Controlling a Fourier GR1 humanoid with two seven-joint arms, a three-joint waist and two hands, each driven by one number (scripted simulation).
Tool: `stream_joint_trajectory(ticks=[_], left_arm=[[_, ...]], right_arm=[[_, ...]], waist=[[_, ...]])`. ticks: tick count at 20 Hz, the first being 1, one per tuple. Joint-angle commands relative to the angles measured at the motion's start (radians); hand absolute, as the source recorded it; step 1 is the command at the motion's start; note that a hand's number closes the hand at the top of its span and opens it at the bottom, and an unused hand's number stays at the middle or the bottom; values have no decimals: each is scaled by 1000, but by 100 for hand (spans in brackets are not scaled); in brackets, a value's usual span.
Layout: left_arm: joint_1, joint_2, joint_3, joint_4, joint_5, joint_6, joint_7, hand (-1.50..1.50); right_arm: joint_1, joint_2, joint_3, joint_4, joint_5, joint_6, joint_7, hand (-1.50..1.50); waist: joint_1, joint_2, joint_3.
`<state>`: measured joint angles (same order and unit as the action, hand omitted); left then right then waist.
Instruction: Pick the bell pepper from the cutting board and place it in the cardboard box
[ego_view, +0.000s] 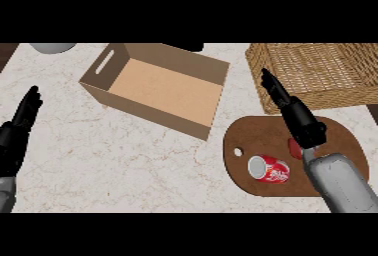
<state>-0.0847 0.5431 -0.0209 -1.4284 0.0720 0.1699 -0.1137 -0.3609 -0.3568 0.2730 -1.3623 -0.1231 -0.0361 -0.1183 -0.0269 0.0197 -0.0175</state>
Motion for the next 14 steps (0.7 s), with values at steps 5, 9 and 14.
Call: stream_joint_trajectory(ticks=[5,9,14], left_arm=[[-44,8,-55,-72,20,-114,-30,0],[-31,-54,-135,-117,14,-136,-31,0],[-80,-55,-146,-132,25,-180,18,0]], right_arm=[[-15,-272,-255,-276,1,-39,-24,-150],[149,-479,-338,-267,124,-37,-7,-150],[369,-530,-424,-298,199,-4,-308,-150]], waist=[[-65,-50,15],[-53,-36,17],[-16,-25,19]])
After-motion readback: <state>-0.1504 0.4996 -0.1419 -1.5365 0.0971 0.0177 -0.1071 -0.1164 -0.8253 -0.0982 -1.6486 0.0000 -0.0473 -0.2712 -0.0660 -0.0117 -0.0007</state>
